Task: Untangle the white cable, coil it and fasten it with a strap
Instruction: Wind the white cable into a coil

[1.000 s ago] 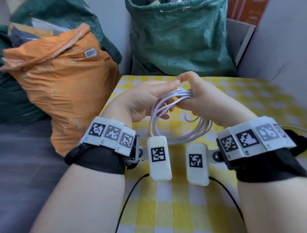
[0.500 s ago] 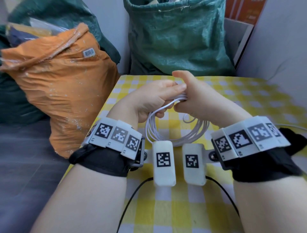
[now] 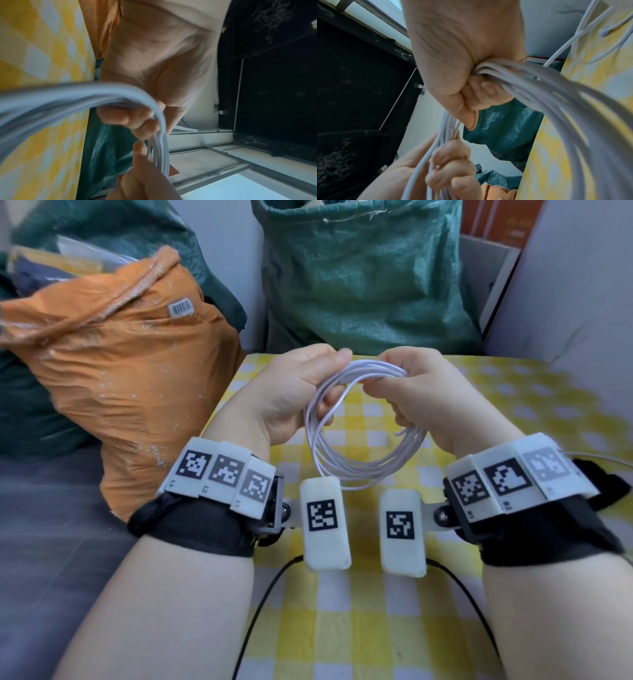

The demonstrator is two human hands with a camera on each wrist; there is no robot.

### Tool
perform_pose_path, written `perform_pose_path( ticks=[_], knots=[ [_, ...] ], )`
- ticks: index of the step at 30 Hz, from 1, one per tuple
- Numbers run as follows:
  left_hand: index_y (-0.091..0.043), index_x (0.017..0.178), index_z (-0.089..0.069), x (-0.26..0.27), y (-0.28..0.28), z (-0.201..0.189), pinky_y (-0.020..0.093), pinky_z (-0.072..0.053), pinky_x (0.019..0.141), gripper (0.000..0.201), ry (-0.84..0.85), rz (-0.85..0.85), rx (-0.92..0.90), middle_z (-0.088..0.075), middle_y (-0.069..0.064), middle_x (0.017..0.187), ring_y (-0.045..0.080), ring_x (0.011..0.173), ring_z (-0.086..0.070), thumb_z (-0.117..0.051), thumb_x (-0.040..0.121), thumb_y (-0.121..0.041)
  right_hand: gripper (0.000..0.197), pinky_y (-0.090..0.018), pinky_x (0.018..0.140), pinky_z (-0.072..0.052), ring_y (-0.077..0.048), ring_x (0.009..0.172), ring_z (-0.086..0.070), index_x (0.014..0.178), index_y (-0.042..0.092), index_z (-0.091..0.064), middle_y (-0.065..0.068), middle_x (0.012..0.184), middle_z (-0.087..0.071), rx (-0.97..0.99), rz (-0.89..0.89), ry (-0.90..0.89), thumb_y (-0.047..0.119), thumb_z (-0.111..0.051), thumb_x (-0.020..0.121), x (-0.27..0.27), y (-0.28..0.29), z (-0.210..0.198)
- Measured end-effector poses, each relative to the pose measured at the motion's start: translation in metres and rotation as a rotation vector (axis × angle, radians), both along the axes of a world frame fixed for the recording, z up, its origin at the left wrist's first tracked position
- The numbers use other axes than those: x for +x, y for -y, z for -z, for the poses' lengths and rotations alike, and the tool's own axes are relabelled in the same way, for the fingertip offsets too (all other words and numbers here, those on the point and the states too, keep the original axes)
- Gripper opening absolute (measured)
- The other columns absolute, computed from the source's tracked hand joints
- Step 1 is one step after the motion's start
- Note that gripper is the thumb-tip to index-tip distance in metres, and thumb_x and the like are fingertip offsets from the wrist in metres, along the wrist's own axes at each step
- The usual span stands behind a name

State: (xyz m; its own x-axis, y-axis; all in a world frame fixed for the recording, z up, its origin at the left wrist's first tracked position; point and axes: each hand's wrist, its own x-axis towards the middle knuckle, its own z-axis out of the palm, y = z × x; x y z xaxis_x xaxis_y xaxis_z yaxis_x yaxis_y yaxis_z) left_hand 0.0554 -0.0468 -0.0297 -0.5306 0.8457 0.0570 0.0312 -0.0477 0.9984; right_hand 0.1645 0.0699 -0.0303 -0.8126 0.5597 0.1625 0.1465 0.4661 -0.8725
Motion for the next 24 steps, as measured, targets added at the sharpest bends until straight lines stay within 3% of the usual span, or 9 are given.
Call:
perform_pose_path(
  ticks=[4, 6, 8, 10, 12, 15, 19, 24],
  knots=[
    [-0.002, 0.097, -0.059, 0.0008, 0.0030, -0.0011, 0.031, -0.046, 0.056, 0.029, -0.173, 0.060, -0.126, -0.059, 0.005, 0.069, 0.017, 0.053, -0.049, -0.052, 0.096, -0.030, 0.009, -0.027, 0.052, -0.034, -0.013, 0.050, -0.040, 0.087, 0.017, -0.061, 0.003, 0.062, -0.047, 0.116, 0.027, 0.073, 0.009, -0.059, 0.083, -0.0023, -0.0005, 0.0023],
    [-0.007, 0.105, -0.061, 0.0009, 0.0036, -0.0009, 0.032, -0.048, 0.059, 0.036, -0.243, 0.153, -0.187, -0.060, 0.001, 0.072, 0.016, 0.054, -0.050, -0.059, 0.086, -0.038, 0.010, -0.026, 0.051, -0.035, -0.012, 0.053, -0.042, 0.090, 0.021, -0.059, 0.003, 0.069, -0.052, 0.157, 0.026, 0.111, 0.014, -0.058, 0.082, -0.0019, 0.0020, 0.0015],
    [-0.010, 0.110, -0.058, 0.0014, 0.0046, -0.0007, 0.027, -0.048, 0.055, 0.032, -0.306, 0.243, -0.235, -0.059, -0.001, 0.071, 0.015, 0.054, -0.050, -0.062, 0.083, -0.028, 0.014, -0.026, 0.049, -0.034, -0.012, 0.054, -0.042, 0.094, 0.022, -0.058, 0.001, 0.075, -0.057, 0.151, 0.027, 0.119, 0.016, -0.058, 0.081, -0.0015, 0.0026, 0.0011],
    [-0.011, 0.107, -0.057, 0.0020, 0.0054, -0.0007, 0.022, -0.046, 0.048, 0.015, -0.295, 0.270, -0.230, -0.056, 0.000, 0.066, 0.012, 0.048, -0.049, -0.054, 0.093, -0.012, 0.016, -0.026, 0.049, -0.035, -0.012, 0.053, -0.042, 0.094, 0.024, -0.058, 0.000, 0.076, -0.056, 0.128, 0.027, 0.104, 0.016, -0.060, 0.080, -0.0013, 0.0035, 0.0004],
    [-0.011, 0.108, -0.055, 0.0014, 0.0066, 0.0001, 0.020, -0.039, 0.045, 0.016, -0.227, 0.283, -0.201, -0.045, -0.003, 0.058, 0.006, 0.040, -0.037, -0.043, 0.099, -0.009, 0.016, -0.027, 0.049, -0.034, -0.013, 0.049, -0.039, 0.091, 0.023, -0.059, -0.001, 0.069, -0.052, 0.075, 0.023, 0.069, 0.013, -0.061, 0.080, -0.0015, 0.0036, -0.0008],
    [-0.009, 0.114, -0.055, -0.0010, 0.0066, -0.0001, 0.017, -0.029, 0.043, 0.022, -0.177, 0.277, -0.152, -0.030, -0.009, 0.053, 0.003, 0.040, -0.023, -0.041, 0.101, -0.018, 0.018, -0.031, 0.050, -0.034, -0.015, 0.047, -0.035, 0.084, 0.023, -0.058, -0.002, 0.062, -0.045, -0.042, 0.014, 0.002, 0.007, -0.064, 0.077, -0.0004, 0.0017, -0.0019],
    [-0.015, 0.100, -0.063, -0.0028, 0.0040, -0.0005, 0.017, -0.025, 0.041, 0.023, -0.169, 0.198, -0.116, -0.026, -0.010, 0.050, 0.004, 0.040, -0.020, -0.044, 0.098, -0.029, 0.017, -0.032, 0.051, -0.037, -0.016, 0.045, -0.039, 0.082, 0.021, -0.060, -0.002, 0.059, -0.046, -0.100, 0.012, -0.042, 0.008, -0.068, 0.076, 0.0003, -0.0008, -0.0008],
    [-0.008, 0.095, -0.061, -0.0077, 0.0030, 0.0003, 0.017, -0.024, 0.040, 0.030, -0.099, 0.091, -0.101, -0.024, -0.011, 0.045, 0.004, 0.037, -0.018, -0.044, 0.099, -0.032, 0.013, -0.023, 0.045, -0.041, -0.011, 0.042, -0.044, 0.091, 0.003, -0.064, -0.001, 0.053, -0.046, -0.129, -0.005, -0.078, 0.010, -0.068, 0.081, 0.0031, -0.0029, -0.0010]
  ],
)
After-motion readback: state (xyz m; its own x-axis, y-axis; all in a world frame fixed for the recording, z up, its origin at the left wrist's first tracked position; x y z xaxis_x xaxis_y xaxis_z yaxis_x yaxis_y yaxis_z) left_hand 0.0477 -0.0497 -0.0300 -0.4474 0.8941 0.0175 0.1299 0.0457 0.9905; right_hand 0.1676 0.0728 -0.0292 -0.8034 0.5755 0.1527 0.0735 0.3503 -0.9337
